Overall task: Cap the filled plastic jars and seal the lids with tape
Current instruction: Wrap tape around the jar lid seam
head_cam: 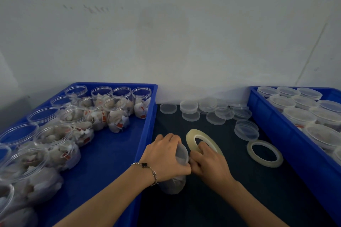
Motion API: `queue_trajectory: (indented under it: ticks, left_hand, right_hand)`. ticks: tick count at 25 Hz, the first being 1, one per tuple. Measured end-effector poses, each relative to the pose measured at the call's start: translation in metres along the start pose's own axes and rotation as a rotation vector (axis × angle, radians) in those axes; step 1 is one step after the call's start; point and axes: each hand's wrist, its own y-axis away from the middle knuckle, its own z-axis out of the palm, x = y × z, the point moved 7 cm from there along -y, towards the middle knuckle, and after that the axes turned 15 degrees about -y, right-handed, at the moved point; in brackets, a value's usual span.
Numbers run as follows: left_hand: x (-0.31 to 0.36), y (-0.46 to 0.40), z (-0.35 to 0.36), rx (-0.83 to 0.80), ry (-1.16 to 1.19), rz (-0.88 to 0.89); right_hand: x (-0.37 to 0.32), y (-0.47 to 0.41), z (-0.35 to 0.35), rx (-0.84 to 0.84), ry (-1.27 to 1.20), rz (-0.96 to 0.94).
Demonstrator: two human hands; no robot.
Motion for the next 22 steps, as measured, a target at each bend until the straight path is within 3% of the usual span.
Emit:
queue_trajectory:
  ticks: [13,17,18,22]
  left_hand:
    - [-0.015,-0.001,-0.022,0.120,0.033,-0.113]
    - [0.018,0.017,-0.018,-0.091,0.293,0.056]
    - [0.028,0.021,-0.017,-0.123,0.320,0.107]
    - [0.018,0.013,-0.028,0.032,0.297,0.074]
  right_hand:
    - [0.026,-0.025,0.037,-0.220,-0.090,0.248]
    - [0.085,-0.028,0.000,-0.122,-0.055,0.545]
    - [0.094,-0.027,-0.008,-0.103,-0.018,0.531]
    - [0.084,-0.024,0.015,-0.366,0.111,0.387]
